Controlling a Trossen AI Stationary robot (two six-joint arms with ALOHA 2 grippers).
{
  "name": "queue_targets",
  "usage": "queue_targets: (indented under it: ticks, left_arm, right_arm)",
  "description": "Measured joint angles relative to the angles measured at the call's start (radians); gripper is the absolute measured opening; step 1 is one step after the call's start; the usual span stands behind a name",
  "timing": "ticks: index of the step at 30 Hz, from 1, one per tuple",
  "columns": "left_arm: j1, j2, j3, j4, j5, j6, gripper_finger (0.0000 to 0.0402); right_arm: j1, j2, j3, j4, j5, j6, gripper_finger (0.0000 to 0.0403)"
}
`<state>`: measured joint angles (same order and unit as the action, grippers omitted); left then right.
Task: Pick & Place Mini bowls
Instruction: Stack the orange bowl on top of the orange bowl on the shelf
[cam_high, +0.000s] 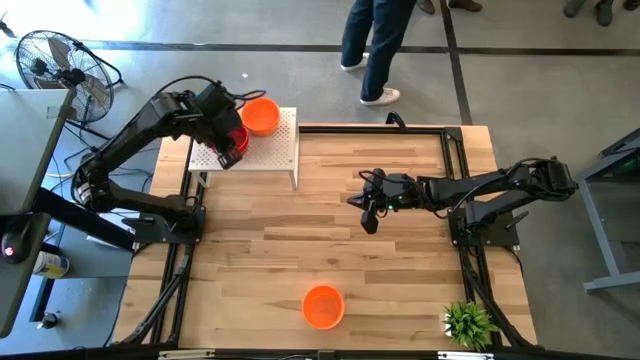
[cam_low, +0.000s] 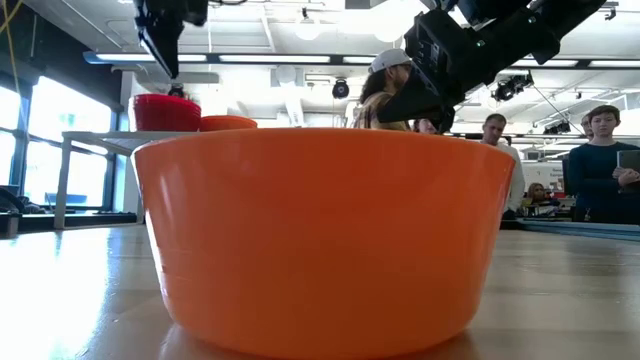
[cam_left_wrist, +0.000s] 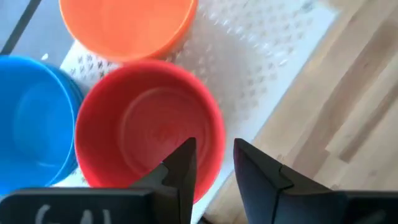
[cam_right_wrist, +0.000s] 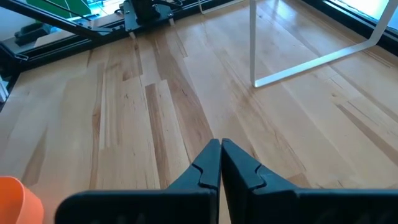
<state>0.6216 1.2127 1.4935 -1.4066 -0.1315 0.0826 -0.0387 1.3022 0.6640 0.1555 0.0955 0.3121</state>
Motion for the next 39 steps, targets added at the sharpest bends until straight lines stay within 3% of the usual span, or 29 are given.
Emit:
queue_targets:
  ticks: [5, 10, 14, 19, 23, 26, 33, 39]
  left_arm:
    - [-0.045, -0.063, 0.007, 0.057, 0.104, 0.009, 0.0094]
    - [-0.264, -0.106, -0.076, 0.224, 0.12, -0.072, 0.0047]
    - [-0.47, -0.132, -0.195, 0.393, 0.059, -0.134, 0.0006]
    - [-0.684, -0.131, -0.384, 0.677, -0.065, -0.194, 0.0006]
    - [-0.793, -0.13, -0.532, 0.952, -0.062, -0.244, 0.0001]
    - [-0.853, -0.087, -0.595, 1.089, -0.058, -0.299, 0.0001]
    - [-0.977, 0.085, -0.602, 1.147, -0.109, -0.399, 0.0]
    - [-1.035, 0.241, -0.512, 1.132, -0.131, -0.522, 0.0001]
  right_arm:
    - [0.015, 0.0, 0.0, -0.001, -0.005, -0.045, 0.0001]
    - [0.07, 0.0, -0.012, 0.021, 0.029, -0.121, 0.0001]
    - [0.109, 0.0, -0.085, 0.142, 0.03, -0.121, 0.0]
    - [0.151, 0.0, -0.18, 0.236, 0.064, -0.03, 0.0]
    - [0.183, 0.0, -0.22, 0.238, 0.117, 0.02, 0.0]
    - [0.203, 0.0, -0.224, 0.235, 0.146, 0.023, 0.0]
    - [0.217, 0.0, -0.224, 0.246, 0.162, -0.021, 0.0]
    - [0.217, 0.0, -0.224, 0.245, 0.16, -0.05, 0.0]
